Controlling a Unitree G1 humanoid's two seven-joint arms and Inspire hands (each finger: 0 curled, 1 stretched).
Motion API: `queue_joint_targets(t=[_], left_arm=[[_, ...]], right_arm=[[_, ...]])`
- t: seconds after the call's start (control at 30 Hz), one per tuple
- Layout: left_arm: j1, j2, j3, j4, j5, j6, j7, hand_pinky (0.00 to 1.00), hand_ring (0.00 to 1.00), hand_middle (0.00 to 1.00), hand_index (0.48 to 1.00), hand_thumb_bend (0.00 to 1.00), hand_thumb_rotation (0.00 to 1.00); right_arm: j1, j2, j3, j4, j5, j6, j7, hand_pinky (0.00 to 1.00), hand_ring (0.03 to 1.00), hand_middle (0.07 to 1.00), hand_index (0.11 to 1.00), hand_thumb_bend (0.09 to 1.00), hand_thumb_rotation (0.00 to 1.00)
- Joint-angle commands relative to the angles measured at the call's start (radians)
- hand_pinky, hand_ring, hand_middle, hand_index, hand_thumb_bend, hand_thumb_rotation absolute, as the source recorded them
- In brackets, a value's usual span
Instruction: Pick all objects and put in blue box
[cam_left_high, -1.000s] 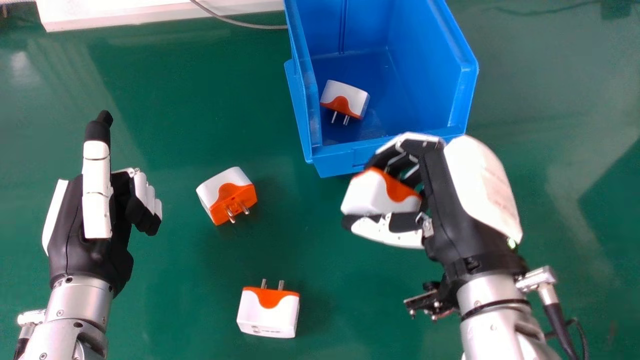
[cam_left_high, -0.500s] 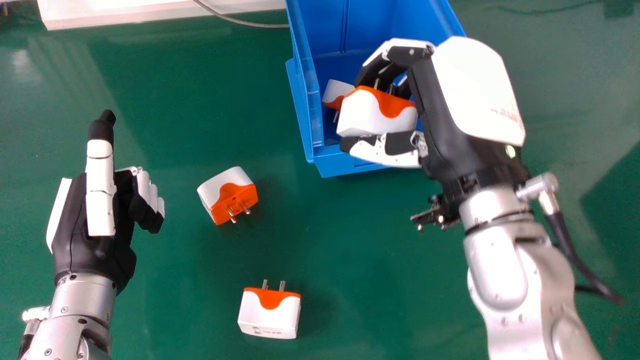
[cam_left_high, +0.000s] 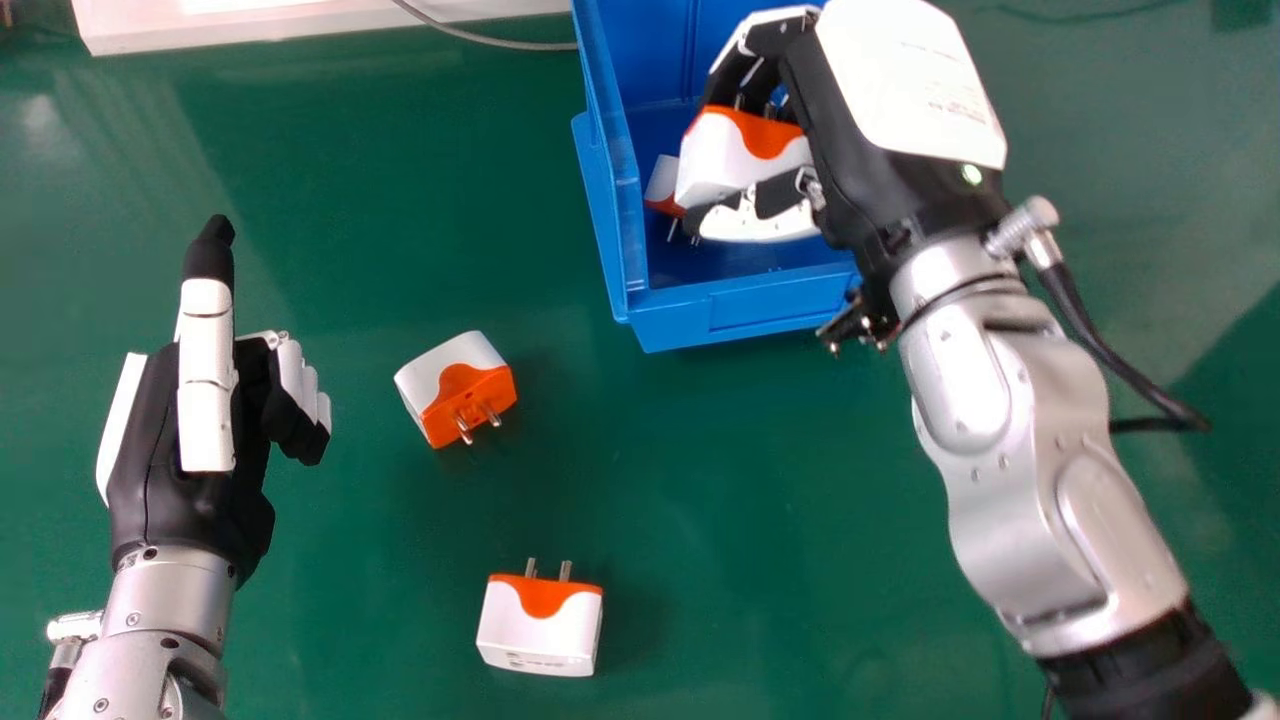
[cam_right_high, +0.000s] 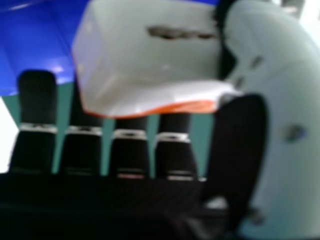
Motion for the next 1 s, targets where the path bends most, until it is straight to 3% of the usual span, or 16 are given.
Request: queue_joint_targets(t=[0.0, 0.17, 0.4, 0.43, 0.5, 0.53, 0.57, 0.6, 0.63, 0.67, 0.77, 0.8, 0.87, 0.97], left_arm=[[0.003, -0.004, -0.003, -0.01, 0.009, -0.023, 0.002, 0.0, 0.0, 0.0, 1.0, 0.65, 1.0], [0.008, -0.007, -0.008, -0.016, 0.018, -0.027, 0.004, 0.0, 0.0, 0.0, 1.0, 0.65, 1.0], [0.02, -0.008, -0.006, -0.017, 0.03, -0.04, 0.002, 0.0, 0.0, 0.0, 1.0, 0.65, 1.0], [0.024, -0.009, -0.007, -0.021, 0.031, -0.041, 0.002, 0.0, 0.0, 0.15, 1.0, 0.65, 1.0], [0.032, -0.01, -0.01, -0.032, 0.038, -0.041, 0.006, 0.0, 0.0, 0.15, 1.0, 0.65, 1.0], [0.036, -0.011, -0.012, -0.038, 0.043, -0.041, 0.008, 0.0, 0.0, 0.28, 1.0, 0.65, 1.0], [0.04, -0.012, -0.014, -0.046, 0.047, -0.041, 0.01, 0.0, 0.0, 0.28, 1.0, 0.65, 1.0], [0.043, -0.012, -0.015, -0.049, 0.05, -0.04, 0.01, 0.0, 0.0, 0.38, 1.0, 0.64, 1.0], [0.046, -0.012, -0.016, -0.052, 0.052, -0.04, 0.011, 0.0, 0.0, 0.38, 1.0, 0.64, 1.0], [0.048, -0.011, -0.017, -0.054, 0.052, -0.039, 0.011, 0.0, 0.0, 0.46, 1.0, 0.64, 0.99], [0.056, -0.01, -0.017, -0.061, 0.049, -0.037, 0.007, 0.0, 0.0, 0.46, 1.0, 0.64, 0.99], [0.059, -0.011, -0.017, -0.064, 0.048, -0.036, 0.006, 0.0, 0.0, 0.53, 1.0, 0.64, 0.99], [0.064, -0.012, -0.019, -0.074, 0.047, -0.031, 0.006, 0.0, 0.0, 0.53, 1.0, 0.64, 0.99], [0.076, -0.015, -0.02, -0.094, 0.044, -0.021, 0.007, 0.0, 0.0, 0.62, 1.0, 0.63, 0.99]], right_arm=[[-0.084, -0.008, -0.014, 0.042, 0.007, -0.01, -0.022, 0.33, 0.43, 0.532, 0.532, 0.49, 0.0], [-0.171, -0.015, 0.0, 0.165, 0.001, 0.006, -0.013, 0.33, 0.433, 0.536, 0.541, 0.489, 0.0], [-0.283, -0.034, 0.06, 0.343, -0.039, 0.004, -0.036, 0.33, 0.437, 0.538, 0.542, 0.489, 0.0], [-0.289, -0.038, 0.066, 0.349, -0.041, 0.004, -0.037, 0.33, 0.44, 0.539, 0.539, 0.489, 0.0], [-0.339, -0.05, 0.091, 0.427, -0.053, -0.006, -0.037, 0.33, 0.44, 0.539, 0.539, 0.489, 0.0], [-0.362, -0.054, 0.101, 0.464, -0.054, -0.009, -0.036, 0.33, 0.444, 0.54, 0.534, 0.49, 0.0], [-0.38, -0.056, 0.109, 0.492, -0.055, -0.011, -0.034, 0.33, 0.444, 0.54, 0.534, 0.49, 0.0], [-0.396, -0.056, 0.115, 0.521, -0.054, -0.012, -0.036, 0.33, 0.446, 0.54, 0.526, 0.491, 0.0], [-0.41, -0.055, 0.121, 0.546, -0.054, -0.013, -0.041, 0.33, 0.446, 0.54, 0.526, 0.491, 0.0], [-0.422, -0.053, 0.128, 0.571, -0.055, -0.013, -0.048, 0.33, 0.449, 0.539, 0.516, 0.492, 0.0], [-0.445, -0.047, 0.145, 0.623, -0.057, -0.008, -0.067, 0.33, 0.449, 0.539, 0.516, 0.492, 0.0], [-0.45, -0.045, 0.15, 0.632, -0.056, -0.004, -0.069, 0.34, 0.451, 0.539, 0.508, 0.493, 0.0], [-0.457, -0.041, 0.158, 0.648, -0.053, 0.004, -0.068, 0.34, 0.451, 0.539, 0.508, 0.493, 0.0], [-0.463, -0.033, 0.162, 0.669, -0.04, 0.009, -0.065, 0.34, 0.45, 0.539, 0.502, 0.494, 0.0]])
